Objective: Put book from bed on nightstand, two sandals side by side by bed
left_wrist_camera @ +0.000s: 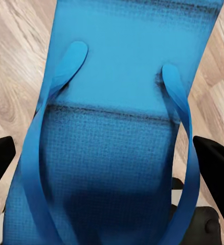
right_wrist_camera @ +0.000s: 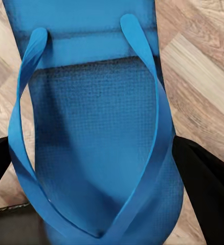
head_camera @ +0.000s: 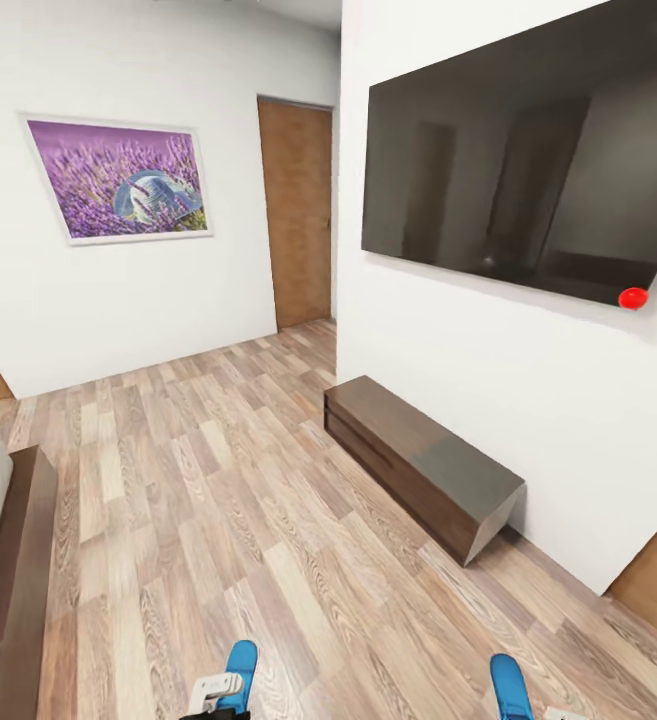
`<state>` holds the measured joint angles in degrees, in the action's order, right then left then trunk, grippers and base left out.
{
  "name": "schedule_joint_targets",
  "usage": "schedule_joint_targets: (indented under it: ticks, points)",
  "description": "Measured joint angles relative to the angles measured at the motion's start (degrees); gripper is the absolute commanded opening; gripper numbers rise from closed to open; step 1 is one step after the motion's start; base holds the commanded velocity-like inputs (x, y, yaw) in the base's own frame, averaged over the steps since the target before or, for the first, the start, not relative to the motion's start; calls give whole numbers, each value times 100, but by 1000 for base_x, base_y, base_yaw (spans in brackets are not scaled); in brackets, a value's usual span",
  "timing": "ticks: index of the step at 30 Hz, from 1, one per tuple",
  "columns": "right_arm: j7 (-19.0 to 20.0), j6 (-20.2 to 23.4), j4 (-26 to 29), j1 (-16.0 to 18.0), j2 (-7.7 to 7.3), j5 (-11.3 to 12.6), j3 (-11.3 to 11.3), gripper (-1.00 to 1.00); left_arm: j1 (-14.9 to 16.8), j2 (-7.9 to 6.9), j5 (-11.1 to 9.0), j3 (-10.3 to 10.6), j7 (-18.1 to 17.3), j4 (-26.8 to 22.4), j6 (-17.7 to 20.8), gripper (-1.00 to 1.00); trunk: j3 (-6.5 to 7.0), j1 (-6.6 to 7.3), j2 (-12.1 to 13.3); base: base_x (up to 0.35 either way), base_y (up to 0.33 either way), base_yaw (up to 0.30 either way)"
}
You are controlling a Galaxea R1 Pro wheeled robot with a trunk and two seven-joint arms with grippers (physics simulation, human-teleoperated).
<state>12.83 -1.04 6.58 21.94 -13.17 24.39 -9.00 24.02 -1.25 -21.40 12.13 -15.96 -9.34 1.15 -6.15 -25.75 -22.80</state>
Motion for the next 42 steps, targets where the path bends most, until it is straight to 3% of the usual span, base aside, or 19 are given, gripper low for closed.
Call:
schedule_joint_targets:
  ticks: [2,7,10,42]
  points:
    - [76,4,35,0,-5,0,-2,-100,0,4,1,5,0,25,-16,-100,0,0,0,0,0,292]
    - [2007,27,19,0,-18,7,-19,-100,0,39,3,2,-177,109,-26,-100,0,0,1,0,0,293]
    - [2368,15,4,0,-8,5,-7,-100,0,40,7,0,-360,114,-27,-100,0,0,1,0,0,294]
    - [2441,1,-23,0,-6,24,5,-100,0,42,0,-1,-412,124,-35,-100,0,0,1,0,0,294]
